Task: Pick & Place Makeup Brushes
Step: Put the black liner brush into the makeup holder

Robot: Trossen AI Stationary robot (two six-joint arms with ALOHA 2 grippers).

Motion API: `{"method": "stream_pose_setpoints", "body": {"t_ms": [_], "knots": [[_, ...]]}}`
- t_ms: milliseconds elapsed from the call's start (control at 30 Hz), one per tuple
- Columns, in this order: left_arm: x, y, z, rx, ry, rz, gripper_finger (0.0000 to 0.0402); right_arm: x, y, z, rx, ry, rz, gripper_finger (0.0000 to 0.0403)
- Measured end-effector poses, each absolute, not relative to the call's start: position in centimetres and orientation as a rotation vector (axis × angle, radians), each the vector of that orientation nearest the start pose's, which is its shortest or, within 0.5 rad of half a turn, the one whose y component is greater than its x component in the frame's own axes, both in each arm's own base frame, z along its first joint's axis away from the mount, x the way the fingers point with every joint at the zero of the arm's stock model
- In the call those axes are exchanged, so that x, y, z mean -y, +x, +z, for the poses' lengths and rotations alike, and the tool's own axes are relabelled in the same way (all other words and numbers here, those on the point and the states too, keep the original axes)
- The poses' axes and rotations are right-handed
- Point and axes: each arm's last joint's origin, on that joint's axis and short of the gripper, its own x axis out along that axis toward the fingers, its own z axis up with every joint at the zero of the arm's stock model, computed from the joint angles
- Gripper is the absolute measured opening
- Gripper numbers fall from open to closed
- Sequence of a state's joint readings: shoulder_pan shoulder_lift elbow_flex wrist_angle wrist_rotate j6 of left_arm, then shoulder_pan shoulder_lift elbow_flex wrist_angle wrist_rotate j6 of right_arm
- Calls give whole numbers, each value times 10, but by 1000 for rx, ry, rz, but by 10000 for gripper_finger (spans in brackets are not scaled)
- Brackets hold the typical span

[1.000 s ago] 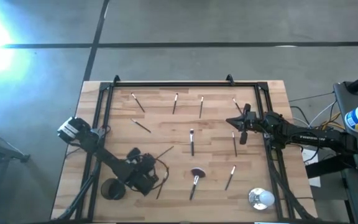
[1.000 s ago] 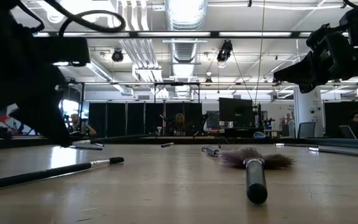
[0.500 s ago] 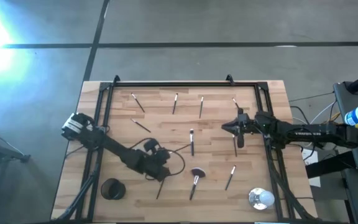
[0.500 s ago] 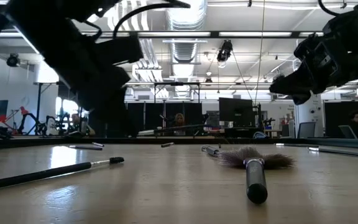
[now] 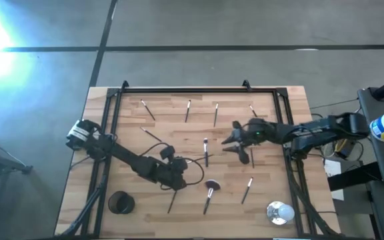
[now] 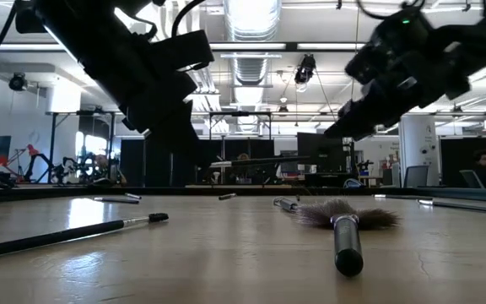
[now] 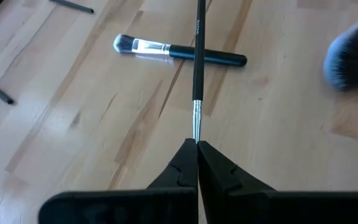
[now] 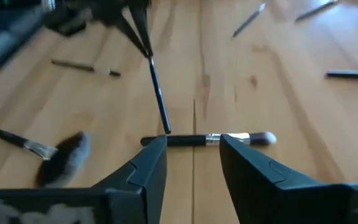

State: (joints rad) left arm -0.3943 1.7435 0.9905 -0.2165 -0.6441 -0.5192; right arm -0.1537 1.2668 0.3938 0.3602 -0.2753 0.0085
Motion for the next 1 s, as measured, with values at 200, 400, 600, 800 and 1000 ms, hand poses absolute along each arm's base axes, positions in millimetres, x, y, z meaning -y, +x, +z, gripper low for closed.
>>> {"method": "stream_pose_setpoints", "body": {"t_ms": [200, 400, 600, 800, 1000], "knots": [[113, 317, 165, -749, -1, 433, 0, 26, 261, 152, -635, 115, 253, 153], [113, 318, 166, -745, 4, 428, 0, 28, 285, 147, -702, 106, 275, 153], [114, 318, 166, -742, 4, 426, 0, 26, 299, 147, -714, 91, 305, 152], [114, 318, 166, -737, 2, 427, 0, 20, 310, 138, -750, 96, 352, 136], [114, 319, 167, -724, 0, 434, 0, 18, 314, 131, -772, 103, 356, 94]]}}
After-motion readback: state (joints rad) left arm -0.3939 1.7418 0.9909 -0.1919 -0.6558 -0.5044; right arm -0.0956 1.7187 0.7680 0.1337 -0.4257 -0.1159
